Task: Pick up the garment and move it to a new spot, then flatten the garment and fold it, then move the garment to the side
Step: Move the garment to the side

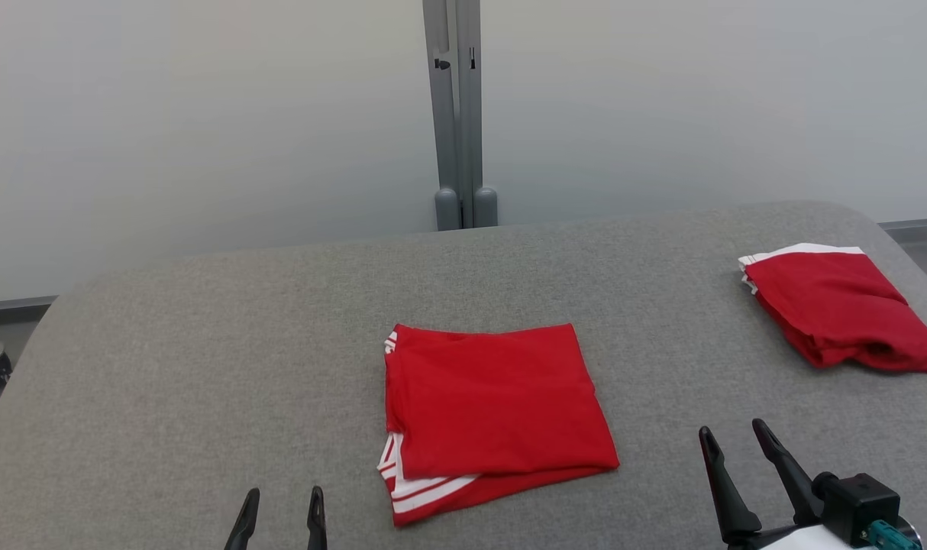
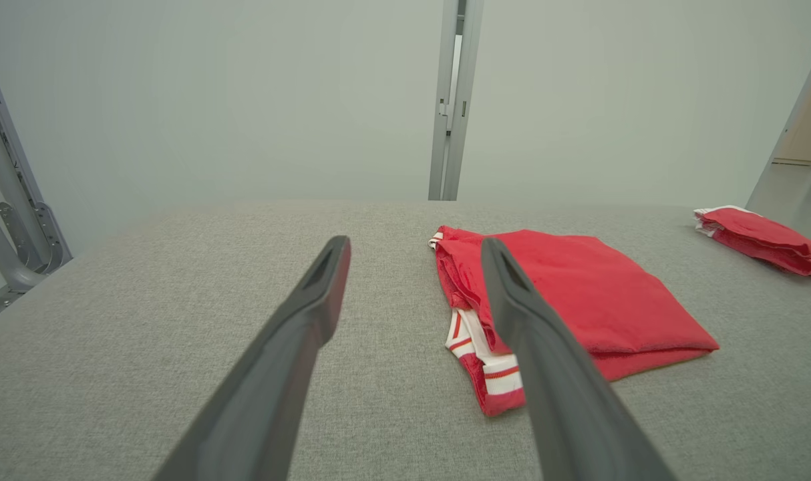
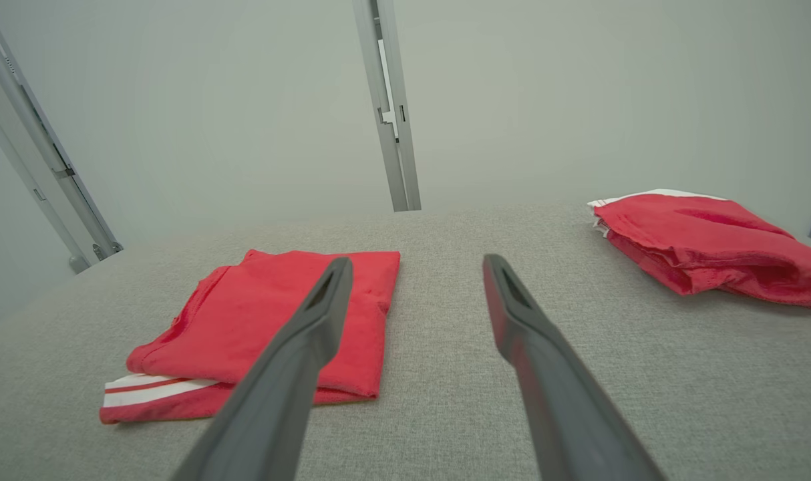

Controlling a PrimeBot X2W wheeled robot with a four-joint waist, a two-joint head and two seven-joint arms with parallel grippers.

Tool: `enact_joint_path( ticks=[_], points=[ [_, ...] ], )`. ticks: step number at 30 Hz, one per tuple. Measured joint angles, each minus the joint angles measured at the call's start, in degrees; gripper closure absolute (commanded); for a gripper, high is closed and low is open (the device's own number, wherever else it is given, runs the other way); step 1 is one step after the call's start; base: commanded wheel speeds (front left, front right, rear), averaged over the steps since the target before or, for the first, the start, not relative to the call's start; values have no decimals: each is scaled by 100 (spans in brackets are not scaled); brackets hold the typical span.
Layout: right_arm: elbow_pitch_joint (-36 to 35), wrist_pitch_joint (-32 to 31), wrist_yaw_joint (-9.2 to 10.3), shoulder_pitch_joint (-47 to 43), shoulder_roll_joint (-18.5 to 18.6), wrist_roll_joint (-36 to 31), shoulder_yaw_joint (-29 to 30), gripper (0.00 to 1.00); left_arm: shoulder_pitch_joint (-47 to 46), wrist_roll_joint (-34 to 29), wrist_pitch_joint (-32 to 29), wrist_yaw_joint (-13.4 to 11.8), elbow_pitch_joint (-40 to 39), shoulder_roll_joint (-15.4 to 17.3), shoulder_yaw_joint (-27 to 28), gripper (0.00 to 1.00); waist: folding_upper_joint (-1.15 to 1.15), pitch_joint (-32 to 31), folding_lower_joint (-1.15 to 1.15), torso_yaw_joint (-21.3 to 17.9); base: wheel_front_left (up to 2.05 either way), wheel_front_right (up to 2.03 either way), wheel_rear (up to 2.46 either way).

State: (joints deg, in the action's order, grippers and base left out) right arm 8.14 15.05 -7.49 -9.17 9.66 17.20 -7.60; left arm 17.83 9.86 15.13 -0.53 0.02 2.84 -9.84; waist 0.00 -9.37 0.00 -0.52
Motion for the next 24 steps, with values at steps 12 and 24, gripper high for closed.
enact_joint_path(
  ticks=[12, 24],
  points=[
    [79, 0, 0, -5, -31, -57, 26, 0, 40, -101, -1, 71, 2, 0, -43, 0, 0, -5, 0, 218, 0, 0, 0],
    [221, 1, 0, 29, -19, -49, 8, 0, -3, -157, 0, 87, 14, -1, -225, 0, 0, 189, 0, 394, 0, 0, 0]
  ],
)
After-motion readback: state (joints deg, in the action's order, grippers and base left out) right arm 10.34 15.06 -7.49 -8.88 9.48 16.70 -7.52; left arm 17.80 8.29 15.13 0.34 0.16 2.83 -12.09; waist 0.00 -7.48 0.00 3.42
